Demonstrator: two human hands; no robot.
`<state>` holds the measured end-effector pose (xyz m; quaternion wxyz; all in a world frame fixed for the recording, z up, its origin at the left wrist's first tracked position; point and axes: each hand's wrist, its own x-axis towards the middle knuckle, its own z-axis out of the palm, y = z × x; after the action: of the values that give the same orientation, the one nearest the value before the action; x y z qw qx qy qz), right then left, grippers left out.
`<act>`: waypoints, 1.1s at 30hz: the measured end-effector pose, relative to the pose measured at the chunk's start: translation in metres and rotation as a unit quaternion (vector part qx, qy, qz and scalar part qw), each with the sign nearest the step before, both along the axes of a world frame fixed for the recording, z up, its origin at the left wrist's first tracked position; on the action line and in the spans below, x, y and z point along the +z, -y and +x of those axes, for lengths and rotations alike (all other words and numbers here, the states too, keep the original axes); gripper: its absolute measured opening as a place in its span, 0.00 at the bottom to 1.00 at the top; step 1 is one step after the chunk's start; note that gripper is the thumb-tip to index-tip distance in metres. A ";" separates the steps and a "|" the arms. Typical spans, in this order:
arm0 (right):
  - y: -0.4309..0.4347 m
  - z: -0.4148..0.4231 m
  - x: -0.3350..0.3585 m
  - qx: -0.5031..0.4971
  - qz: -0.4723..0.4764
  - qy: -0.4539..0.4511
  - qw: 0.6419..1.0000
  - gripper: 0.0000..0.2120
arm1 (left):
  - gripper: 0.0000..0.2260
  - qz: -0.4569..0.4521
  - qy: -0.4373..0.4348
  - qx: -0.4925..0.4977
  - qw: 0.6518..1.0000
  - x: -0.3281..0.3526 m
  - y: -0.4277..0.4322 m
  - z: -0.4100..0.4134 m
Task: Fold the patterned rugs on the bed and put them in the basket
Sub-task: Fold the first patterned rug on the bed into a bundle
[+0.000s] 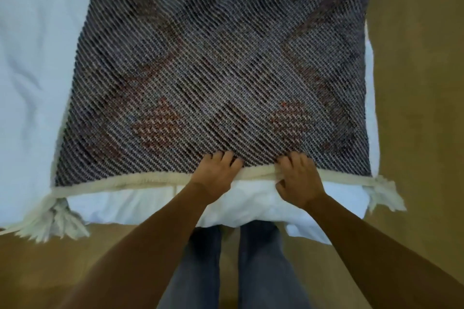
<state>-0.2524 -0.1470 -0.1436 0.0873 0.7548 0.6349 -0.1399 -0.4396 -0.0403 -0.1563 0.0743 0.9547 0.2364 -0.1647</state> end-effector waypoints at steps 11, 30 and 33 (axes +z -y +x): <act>0.007 0.031 -0.020 -0.018 -0.202 -0.081 0.976 0.18 | 0.21 -0.100 -0.131 -0.063 0.984 -0.009 0.008 0.020; 0.031 0.183 -0.006 -0.487 -0.041 -0.310 0.816 0.20 | 0.16 -0.232 0.030 0.237 0.943 0.030 0.036 0.328; 0.024 0.180 0.000 -0.384 -0.043 -0.248 0.888 0.18 | 0.29 -0.244 0.011 0.308 0.920 0.024 0.035 0.358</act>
<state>-0.0722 -0.1711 -0.1434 -0.1013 0.8758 0.2895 -0.3727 -0.0814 -0.0755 -0.1320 0.3548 0.7890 0.4699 -0.1754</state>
